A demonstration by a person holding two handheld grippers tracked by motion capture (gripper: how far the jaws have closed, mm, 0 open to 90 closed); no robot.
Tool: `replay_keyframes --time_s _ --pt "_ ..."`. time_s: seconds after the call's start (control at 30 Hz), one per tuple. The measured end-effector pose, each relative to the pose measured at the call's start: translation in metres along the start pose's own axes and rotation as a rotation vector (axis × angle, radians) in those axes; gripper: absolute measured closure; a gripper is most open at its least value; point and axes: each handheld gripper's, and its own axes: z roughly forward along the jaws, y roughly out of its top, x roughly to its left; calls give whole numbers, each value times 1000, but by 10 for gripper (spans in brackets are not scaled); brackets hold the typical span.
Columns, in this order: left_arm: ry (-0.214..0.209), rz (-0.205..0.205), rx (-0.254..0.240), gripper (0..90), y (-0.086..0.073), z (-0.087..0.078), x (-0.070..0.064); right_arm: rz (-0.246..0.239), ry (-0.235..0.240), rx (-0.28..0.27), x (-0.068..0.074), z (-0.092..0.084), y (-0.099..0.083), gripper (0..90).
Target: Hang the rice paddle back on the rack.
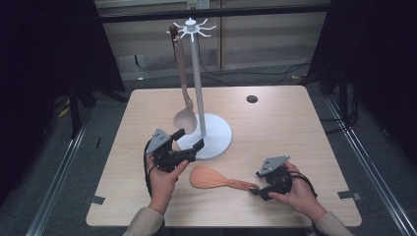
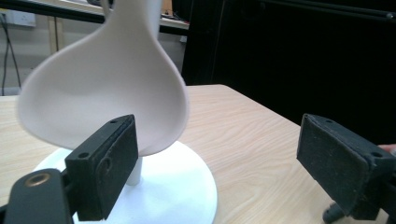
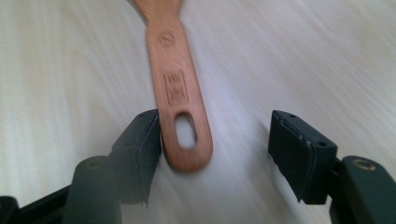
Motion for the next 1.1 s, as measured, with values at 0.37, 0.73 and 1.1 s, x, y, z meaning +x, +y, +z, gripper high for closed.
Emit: replay_keyframes --time_s 0.37,0.73,1.1 --pt "-33 19 35 123 -5 14 -10 157 -110 -41 -23 -11 -17 514" --pt "-21 20 39 123 -5 9 -9 23 -3 -48 -1 -3 -11 338" --pt "-8 30 44 123 -9 -4 -9 182 -149 -68 -24 6 1 594"
